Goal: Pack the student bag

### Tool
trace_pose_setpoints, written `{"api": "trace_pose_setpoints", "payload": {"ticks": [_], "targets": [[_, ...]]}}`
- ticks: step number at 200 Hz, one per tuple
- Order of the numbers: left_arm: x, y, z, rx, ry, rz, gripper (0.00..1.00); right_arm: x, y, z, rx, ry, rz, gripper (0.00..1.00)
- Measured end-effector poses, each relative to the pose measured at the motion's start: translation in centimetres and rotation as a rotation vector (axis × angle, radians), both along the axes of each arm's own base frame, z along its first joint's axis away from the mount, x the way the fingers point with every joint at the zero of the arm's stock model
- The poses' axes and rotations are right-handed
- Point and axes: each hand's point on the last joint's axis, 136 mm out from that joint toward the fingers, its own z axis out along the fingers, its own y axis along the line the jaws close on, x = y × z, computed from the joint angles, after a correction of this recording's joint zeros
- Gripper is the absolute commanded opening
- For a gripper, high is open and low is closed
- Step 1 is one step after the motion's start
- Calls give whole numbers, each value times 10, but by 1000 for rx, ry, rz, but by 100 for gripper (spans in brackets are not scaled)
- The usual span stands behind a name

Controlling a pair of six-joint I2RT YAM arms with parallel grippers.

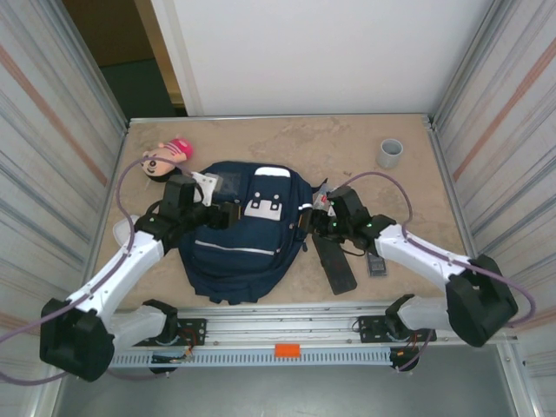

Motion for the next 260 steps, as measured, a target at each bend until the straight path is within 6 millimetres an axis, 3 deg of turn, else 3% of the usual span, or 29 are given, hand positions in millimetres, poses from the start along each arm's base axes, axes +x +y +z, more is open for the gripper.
{"api": "trace_pose_setpoints", "payload": {"ticks": [40, 63, 115, 145, 158, 180, 208, 230, 260], "targets": [[-19, 17, -56, -41, 188, 163, 72, 11, 13, -44, -29, 71, -30, 60], [-35, 20, -83, -67, 275, 220, 72, 34, 27, -39, 12, 32, -37, 58], [-49, -12, -79, -87, 248, 163, 75, 77, 33, -35, 82, 6, -57, 58], [-49, -18, -71, -44, 197, 105, 82, 84, 31, -22, 78, -29, -37, 60], [-44, -21, -56, -8, 127, 39, 81, 80, 27, -14, 60, -43, -25, 60], [-40, -35, -9, 65, -57, -181, 81, 70, 22, 12, 36, -100, -13, 60], [-55, -53, 32, 209, -256, -542, 82, 31, 41, 53, 25, -193, 57, 60], [-68, -55, 21, 360, -308, -745, 86, -5, 55, 56, 37, -200, 116, 60], [-85, -53, -25, 535, -256, -960, 86, -33, 36, 9, -8, -92, 77, 61]]}}
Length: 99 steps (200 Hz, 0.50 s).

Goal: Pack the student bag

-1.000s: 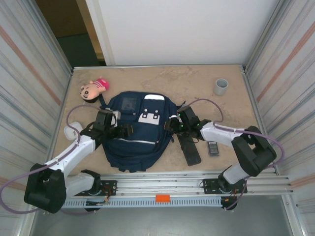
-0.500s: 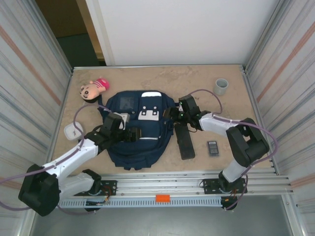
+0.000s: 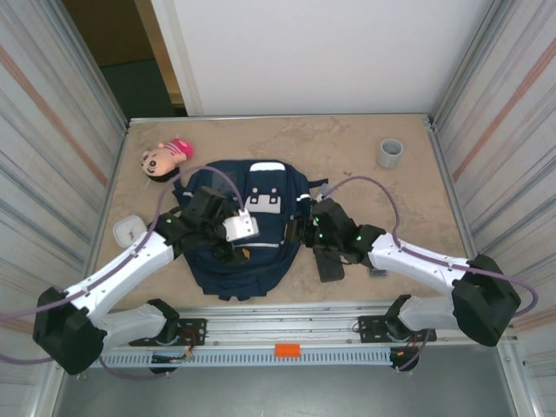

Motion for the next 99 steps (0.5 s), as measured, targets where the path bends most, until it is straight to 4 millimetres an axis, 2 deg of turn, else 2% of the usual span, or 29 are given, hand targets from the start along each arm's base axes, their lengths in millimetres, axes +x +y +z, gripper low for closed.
{"api": "trace_pose_setpoints", "payload": {"ticks": [16, 31, 57, 99], "targets": [[-5, 1, -18, 68, 9, -56, 86, -11, -8, -20, -28, 50, -22, 61], [-4, 1, -28, 101, 3, -78, 87, -17, -9, -26, -29, 67, -35, 61], [0, -1, -39, 120, 1, -108, 89, -19, -8, -22, 3, 64, -54, 62], [-8, -9, -55, 121, 69, -165, 87, -17, -6, -11, 46, 42, -60, 64]]}}
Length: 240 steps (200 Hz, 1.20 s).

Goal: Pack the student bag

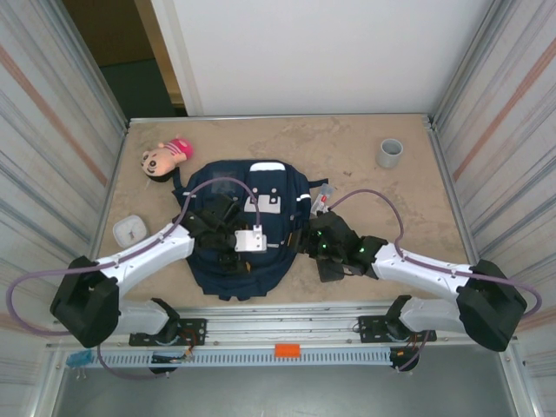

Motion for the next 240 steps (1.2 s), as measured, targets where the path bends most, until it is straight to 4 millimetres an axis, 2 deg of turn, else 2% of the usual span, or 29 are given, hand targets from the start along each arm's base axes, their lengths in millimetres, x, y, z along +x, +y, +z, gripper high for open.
{"api": "trace_pose_setpoints", "payload": {"ticks": [31, 46, 52, 73, 96, 112, 140, 161, 187, 204, 240], "targets": [[-7, -7, -8, -8, 53, -25, 88, 0, 0, 4, 12, -13, 2, 65], [-8, -10, -7, -20, 57, -30, 82, 1, 2, 10, 35, -30, 5, 65], [-8, -12, -8, -20, 55, -29, 78, 1, 2, 12, 40, -38, 8, 65], [-3, -18, -19, 29, 22, -24, 47, 1, 3, 19, 55, -61, 15, 65], [3, -18, -23, 59, 7, 11, 29, -1, 4, 27, 58, -95, 38, 66], [3, -21, -13, 21, 8, 42, 13, -2, 5, 32, 59, -120, 57, 66], [12, -24, 25, -120, -37, 97, 0, -3, 3, 35, 18, -162, 83, 64], [20, -19, 59, -226, -72, 147, 0, -9, 6, 44, -28, -249, 133, 66], [31, -11, 91, -315, -108, 192, 0, -9, 9, 67, -70, -385, 195, 66], [35, -8, 98, -337, -111, 212, 0, -5, 12, 80, -100, -460, 230, 66], [32, -11, 99, -360, -62, 234, 0, -5, 25, 110, -221, -697, 365, 68]]}}
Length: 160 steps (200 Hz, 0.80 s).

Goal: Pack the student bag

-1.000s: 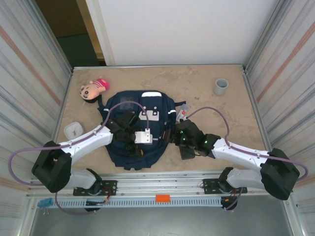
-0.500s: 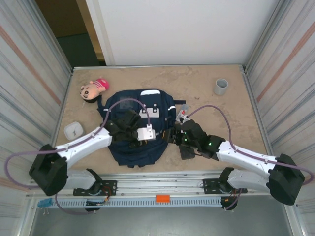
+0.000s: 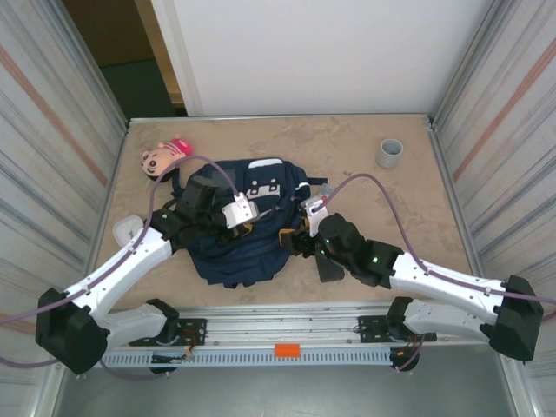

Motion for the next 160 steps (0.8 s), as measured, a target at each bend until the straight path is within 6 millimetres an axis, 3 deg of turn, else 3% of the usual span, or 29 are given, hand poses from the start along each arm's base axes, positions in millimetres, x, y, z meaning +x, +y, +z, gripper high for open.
{"api": "trace_pose_setpoints", "payload": {"ticks": [36, 83, 131, 160], "targets": [[-7, -7, 3, -42, 40, -25, 0, 5, 11, 9, -144, -221, 137, 71], [-13, -12, 7, -81, 60, -59, 0, 39, 0, 15, -170, -320, 264, 70], [-5, -10, 18, -162, 89, -34, 0, 29, 21, 60, -119, -453, 467, 71], [-2, -9, 25, -211, 102, -29, 0, 23, 30, 66, -102, -485, 565, 71]]}}
